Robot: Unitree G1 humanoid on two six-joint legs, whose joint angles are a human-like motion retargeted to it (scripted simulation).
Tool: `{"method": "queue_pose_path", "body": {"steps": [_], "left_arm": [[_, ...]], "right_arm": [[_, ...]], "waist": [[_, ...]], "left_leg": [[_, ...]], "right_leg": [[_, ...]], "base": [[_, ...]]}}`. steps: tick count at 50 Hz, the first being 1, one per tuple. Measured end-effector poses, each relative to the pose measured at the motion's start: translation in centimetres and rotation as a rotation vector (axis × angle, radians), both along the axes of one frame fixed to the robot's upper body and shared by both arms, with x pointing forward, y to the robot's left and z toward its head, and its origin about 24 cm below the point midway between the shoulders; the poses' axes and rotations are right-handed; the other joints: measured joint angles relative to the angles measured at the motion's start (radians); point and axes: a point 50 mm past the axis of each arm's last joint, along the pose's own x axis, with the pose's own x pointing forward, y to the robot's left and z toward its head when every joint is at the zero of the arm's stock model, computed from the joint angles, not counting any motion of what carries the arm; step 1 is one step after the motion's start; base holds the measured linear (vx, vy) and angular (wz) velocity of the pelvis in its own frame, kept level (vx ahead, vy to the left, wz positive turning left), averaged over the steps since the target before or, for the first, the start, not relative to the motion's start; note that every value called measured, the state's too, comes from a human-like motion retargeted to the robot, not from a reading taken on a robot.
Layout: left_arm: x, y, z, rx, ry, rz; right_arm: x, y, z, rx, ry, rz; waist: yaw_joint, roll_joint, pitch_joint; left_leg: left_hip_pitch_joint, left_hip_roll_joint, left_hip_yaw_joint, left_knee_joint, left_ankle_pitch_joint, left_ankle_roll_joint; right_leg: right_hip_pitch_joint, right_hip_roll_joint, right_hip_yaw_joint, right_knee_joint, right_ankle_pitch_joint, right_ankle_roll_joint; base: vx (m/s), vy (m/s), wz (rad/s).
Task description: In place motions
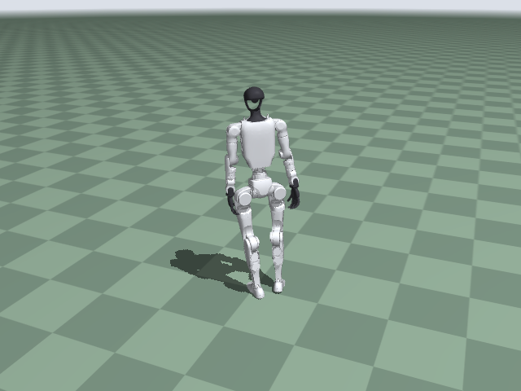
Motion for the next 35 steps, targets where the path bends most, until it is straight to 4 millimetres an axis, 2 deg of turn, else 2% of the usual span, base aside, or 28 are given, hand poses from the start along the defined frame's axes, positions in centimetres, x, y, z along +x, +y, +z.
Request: {"method": "queue_pose_path", "body": {"steps": [7, 13, 15, 21, 28, 35], "left_arm": [[-0.2, -0.1, 0.0, -0.011, 0.018, -0.035], [-0.6, -0.4, 0.0, -0.026, 0.028, -0.041], [-0.9, -0.5, 0.0, -0.030, 0.040, -0.046], [-1.6, -0.4, 0.0, -0.038, 0.073, -0.065], [-2.6, -0.3, 0.1, -0.033, 0.100, -0.040], [-3.2, -0.1, 0.2, -0.015, 0.128, -0.048]], "right_arm": [[-0.4, 1.9, -0.3, 0.036, 0.000, 0.019], [-0.2, 3.1, -0.4, 0.077, 0.010, 0.109], [0.3, 3.0, -0.5, 0.076, 0.006, 0.164], [1.7, 2.1, -0.5, 0.080, -0.010, 0.300], [3.0, 2.0, -0.5, 0.087, -0.045, 0.215], [3.6, 2.9, -0.6, 0.114, -0.084, 0.139]], "waist": [[-0.044, 0.003, -0.006], [-0.085, -0.006, -0.015], [-0.113, -0.002, -0.019], [-0.229, 0.021, -0.027], [-0.214, 0.021, -0.046], [-0.261, 0.024, -0.049]], "left_leg": [[0.020, 0.015, 0.048, -0.007, -0.016, -0.001], [0.033, 0.000, 0.057, -0.011, -0.026, 0.004], [0.030, 0.000, 0.040, -0.010, -0.027, 0.004], [0.015, 0.010, -0.059, -0.002, -0.023, 0.001], [0.013, 0.008, -0.021, -0.005, -0.031, 0.000], [0.014, 0.002, -0.051, -0.006, -0.028, 0.002]], "right_leg": [[-0.017, 0.018, 0.047, 0.001, 0.014, -0.007], [-0.010, 0.092, 0.039, -0.045, 0.019, -0.081], [-0.016, 0.086, 0.023, -0.044, 0.023, -0.077], [-0.047, 0.002, -0.059, -0.004, 0.048, -0.017], [-0.053, 0.007, -0.022, -0.010, 0.046, -0.020], [-0.047, 0.007, -0.053, -0.021, 0.050, -0.024]], "base": [[-0.23, 0.06, -0.36], [-0.10, 0.10, -0.06], [-0.03, 0.10, 0.44], [0.02, 0.07, 0.78], [0.01, 0.02, -0.23], [-0.01, 0.04, 0.18]]}}
